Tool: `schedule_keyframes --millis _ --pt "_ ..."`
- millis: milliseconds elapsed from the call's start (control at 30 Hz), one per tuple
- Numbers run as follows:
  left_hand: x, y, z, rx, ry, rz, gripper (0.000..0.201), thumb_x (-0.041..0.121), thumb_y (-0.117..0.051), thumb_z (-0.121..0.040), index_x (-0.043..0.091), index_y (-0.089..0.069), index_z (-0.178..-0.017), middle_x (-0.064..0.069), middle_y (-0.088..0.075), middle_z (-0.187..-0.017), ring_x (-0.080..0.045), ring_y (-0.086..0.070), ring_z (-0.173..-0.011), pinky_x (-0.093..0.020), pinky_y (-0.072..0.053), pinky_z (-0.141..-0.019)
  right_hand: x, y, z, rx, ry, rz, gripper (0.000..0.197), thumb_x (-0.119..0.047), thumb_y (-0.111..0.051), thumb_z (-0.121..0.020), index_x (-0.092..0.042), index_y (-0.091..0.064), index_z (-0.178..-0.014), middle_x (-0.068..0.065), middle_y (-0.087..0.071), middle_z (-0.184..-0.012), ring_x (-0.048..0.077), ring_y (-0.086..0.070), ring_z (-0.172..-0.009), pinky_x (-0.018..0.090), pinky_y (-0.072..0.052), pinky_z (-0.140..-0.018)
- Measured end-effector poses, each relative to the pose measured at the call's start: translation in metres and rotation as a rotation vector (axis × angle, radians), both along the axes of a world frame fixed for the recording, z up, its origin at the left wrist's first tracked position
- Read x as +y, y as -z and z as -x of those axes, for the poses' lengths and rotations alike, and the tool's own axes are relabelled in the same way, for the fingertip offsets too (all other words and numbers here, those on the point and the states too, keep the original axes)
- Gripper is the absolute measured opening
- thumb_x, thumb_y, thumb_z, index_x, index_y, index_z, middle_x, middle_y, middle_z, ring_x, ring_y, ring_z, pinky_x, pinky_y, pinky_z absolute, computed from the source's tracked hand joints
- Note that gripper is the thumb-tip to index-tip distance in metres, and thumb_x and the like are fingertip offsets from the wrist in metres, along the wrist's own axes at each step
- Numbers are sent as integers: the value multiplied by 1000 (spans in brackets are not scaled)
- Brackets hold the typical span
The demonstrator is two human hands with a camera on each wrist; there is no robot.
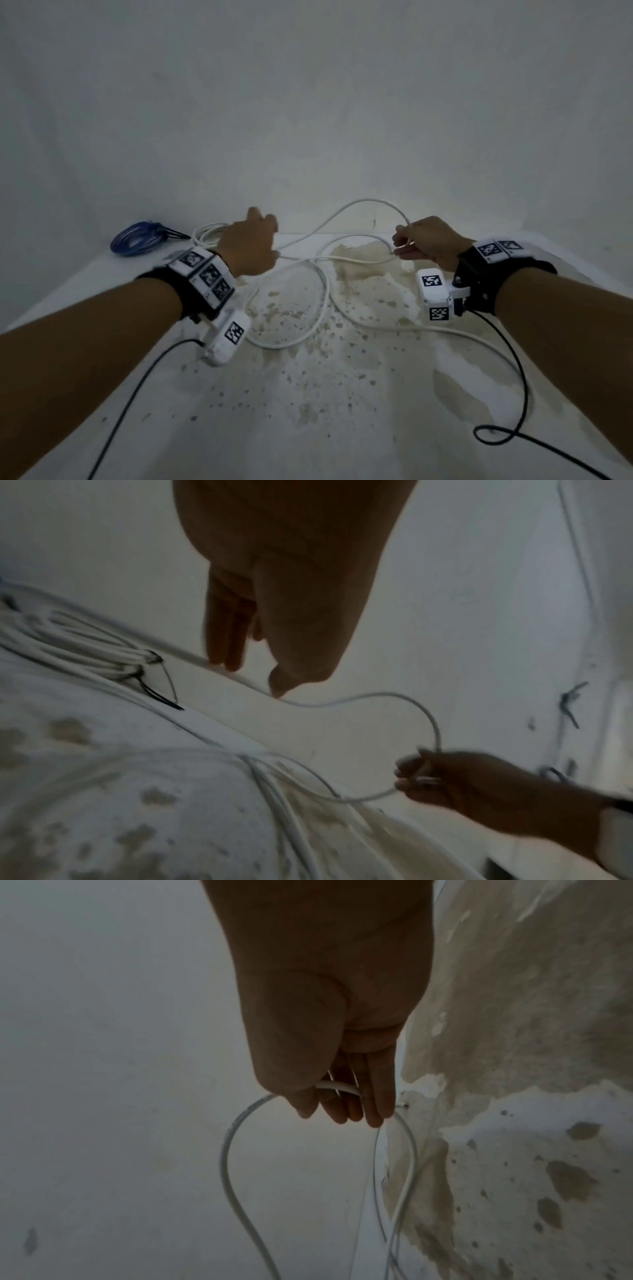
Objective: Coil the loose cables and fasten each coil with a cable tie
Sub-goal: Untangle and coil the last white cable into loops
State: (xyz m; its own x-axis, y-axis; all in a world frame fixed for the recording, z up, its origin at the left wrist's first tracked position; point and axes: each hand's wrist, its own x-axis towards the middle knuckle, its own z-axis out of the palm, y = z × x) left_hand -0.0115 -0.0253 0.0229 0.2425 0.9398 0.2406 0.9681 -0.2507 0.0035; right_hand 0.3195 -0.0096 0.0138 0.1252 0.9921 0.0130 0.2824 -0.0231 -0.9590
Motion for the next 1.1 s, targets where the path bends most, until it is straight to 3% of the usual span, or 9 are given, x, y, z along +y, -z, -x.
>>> schedule_keyframes --millis 100,200,300,433,533,667,800,933,1100 --pt "-27 5 -57 -81 353 -86 23 42 -65 -88 20 -59 -91 2 -63 -93 -22 -62 -82 -33 -47 -73 1 -5 3 -26 -26 -10 33 -22 -55 -101 4 -67 -84 19 -66 -86 30 -70 -71 33 -61 -67" --pt "-44 25 -110 89 606 237 32 46 -63 -90 22 -64 -112 6 -69 -104 -11 -59 -88 -32 -49 -84 -3 1 7 -81 -45 29 38 -26 -54 -101 7 -68 -87 20 -67 -84 35 -72 -78 40 -62 -73" --pt "-43 55 -143 251 581 383 40 41 -62 -93 20 -54 -126 0 -60 -119 -18 -54 -99 -32 -44 -83 -12 9 3 -136 -58 81 39 -27 -54 -101 8 -69 -92 18 -69 -85 32 -72 -77 43 -62 -74" --pt "-39 59 -151 304 558 387 14 25 -49 -100 12 -54 -102 -8 -62 -106 -21 -50 -85 -30 -37 -72 -23 16 -9 -156 -68 124 39 -26 -52 -102 9 -68 -98 16 -69 -88 29 -69 -76 40 -61 -71" --pt "-37 25 -133 -8 599 291 13 18 -42 -102 19 -48 -90 2 -68 -88 -11 -58 -72 -28 -45 -68 -25 16 -20 -131 -57 137 39 -25 -52 -102 10 -68 -97 19 -70 -89 32 -70 -78 42 -61 -73" --pt "-19 -46 -95 -507 398 -28 15 19 -48 -101 17 -53 -86 5 -67 -70 0 -54 -56 -26 -41 -61 -20 15 -25 -81 -91 196 31 -17 -54 -101 10 -67 -94 21 -69 -86 31 -70 -70 41 -59 -72" --pt "-6 -105 -54 -693 125 -160 15 21 -49 -100 10 -59 -97 -4 -69 -79 -9 -56 -61 -22 -43 -48 -16 5 -7 -281 -179 225 26 -20 -58 -99 3 -69 -99 13 -73 -87 29 -73 -79 51 -53 -94" --pt "-1 -132 -37 -876 42 -208 17 19 -51 -100 6 -61 -102 -3 -65 -75 -9 -56 -57 -17 -42 -37 -18 -13 21 -365 -322 184 14 -11 -70 -89 -4 -69 -101 13 -75 -91 27 -74 -86 52 -54 -95" --pt "0 -166 -24 -1054 24 -293 23 21 -52 -101 2 -61 -109 -3 -64 -74 -15 -55 -52 -19 -45 -40 -24 -28 43 -596 -470 254 43 -13 -71 -87 -19 -55 -126 9 -65 -113 21 -65 -102 38 -57 -89"
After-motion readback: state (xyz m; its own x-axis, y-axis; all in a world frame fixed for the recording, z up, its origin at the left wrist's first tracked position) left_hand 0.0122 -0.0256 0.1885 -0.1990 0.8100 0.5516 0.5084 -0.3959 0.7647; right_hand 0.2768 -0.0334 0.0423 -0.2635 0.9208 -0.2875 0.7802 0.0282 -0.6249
